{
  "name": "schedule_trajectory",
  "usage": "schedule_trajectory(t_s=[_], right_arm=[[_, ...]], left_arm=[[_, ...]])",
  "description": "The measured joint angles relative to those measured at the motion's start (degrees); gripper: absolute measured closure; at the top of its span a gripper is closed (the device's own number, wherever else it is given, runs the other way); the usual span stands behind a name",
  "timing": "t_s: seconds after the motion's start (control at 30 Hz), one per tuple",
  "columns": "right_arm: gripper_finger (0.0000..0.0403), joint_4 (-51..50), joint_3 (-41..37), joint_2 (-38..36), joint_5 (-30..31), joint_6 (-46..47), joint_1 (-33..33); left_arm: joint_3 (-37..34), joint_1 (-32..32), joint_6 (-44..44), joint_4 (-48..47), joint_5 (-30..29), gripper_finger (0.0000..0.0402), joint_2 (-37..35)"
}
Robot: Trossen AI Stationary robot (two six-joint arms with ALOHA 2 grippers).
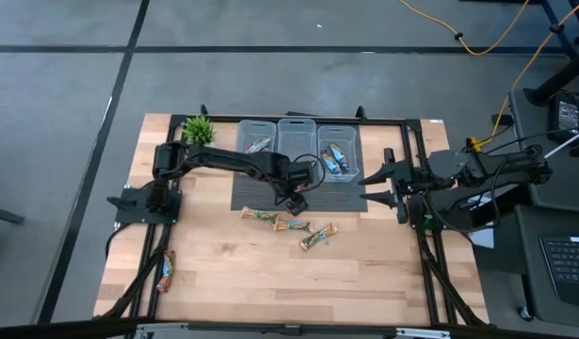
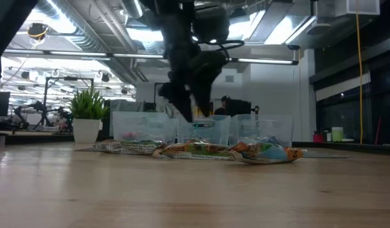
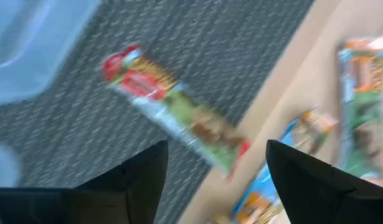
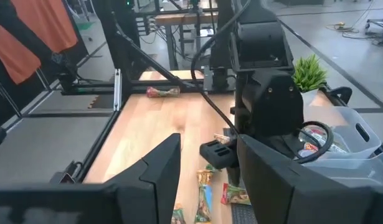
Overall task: Pick and place Granola Bars by type
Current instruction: Put the top red snack bar into the left transparent bin
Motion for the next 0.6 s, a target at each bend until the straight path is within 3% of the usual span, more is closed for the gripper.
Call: schedule_trajectory(t_s=[0.6], right_arm=[[0.0240, -2.2, 0.0, 0.0, -3.2, -1.3, 0.0]], left_arm=[[0.1, -0.6, -6.0, 4.1, -1.3, 0.0139, 8.2]])
